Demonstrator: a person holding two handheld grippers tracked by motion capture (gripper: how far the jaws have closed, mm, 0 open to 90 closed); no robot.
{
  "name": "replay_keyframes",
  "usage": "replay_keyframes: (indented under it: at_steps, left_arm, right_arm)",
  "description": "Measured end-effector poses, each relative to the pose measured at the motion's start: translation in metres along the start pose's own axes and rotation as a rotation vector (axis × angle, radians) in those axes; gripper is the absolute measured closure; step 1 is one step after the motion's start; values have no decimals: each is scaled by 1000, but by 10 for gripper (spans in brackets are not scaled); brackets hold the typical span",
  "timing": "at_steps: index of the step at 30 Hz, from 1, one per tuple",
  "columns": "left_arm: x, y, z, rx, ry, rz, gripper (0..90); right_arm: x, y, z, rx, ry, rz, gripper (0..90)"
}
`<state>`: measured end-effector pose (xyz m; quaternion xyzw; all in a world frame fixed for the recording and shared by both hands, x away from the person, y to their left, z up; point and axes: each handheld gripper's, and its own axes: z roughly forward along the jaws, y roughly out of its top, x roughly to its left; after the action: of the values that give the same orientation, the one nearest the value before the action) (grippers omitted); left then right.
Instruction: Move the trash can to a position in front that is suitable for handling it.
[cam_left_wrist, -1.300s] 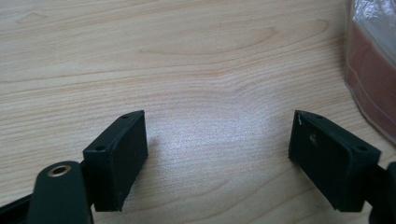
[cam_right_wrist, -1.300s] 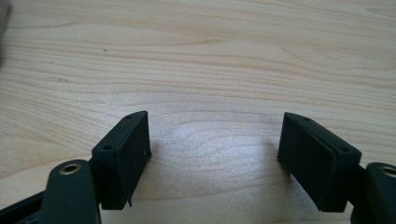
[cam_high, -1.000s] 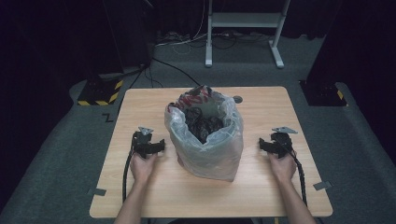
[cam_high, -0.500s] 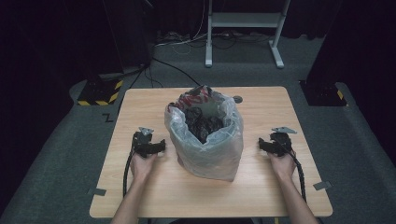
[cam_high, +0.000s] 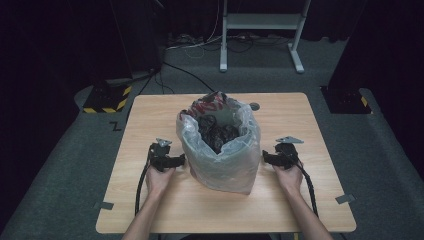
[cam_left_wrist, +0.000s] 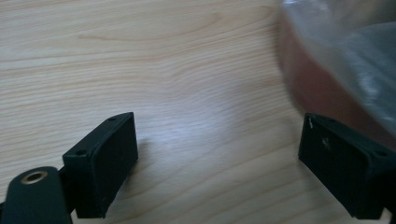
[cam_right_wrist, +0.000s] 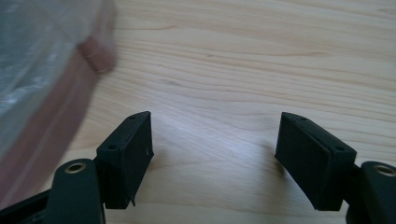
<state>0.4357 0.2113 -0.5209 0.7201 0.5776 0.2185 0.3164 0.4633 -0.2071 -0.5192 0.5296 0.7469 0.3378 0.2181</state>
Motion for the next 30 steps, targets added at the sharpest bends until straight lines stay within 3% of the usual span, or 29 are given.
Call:
replay_keyframes:
  at_steps: [4,8,26,30]
  left_arm:
    - [-8,2,2,-12,-7,-3,121]
    - [-13,5,4,-17,-12,-14,137]
    - [-30,9,14,-46,2,-2,166]
    - [-35,17,16,-23,6,20,182]
  right_arm:
    - [16,7,5,5,47,-22,269]
    - [32,14,8,-11,64,-34,274]
    - [48,13,19,6,110,-18,290]
    - [47,14,19,-2,84,-25,322]
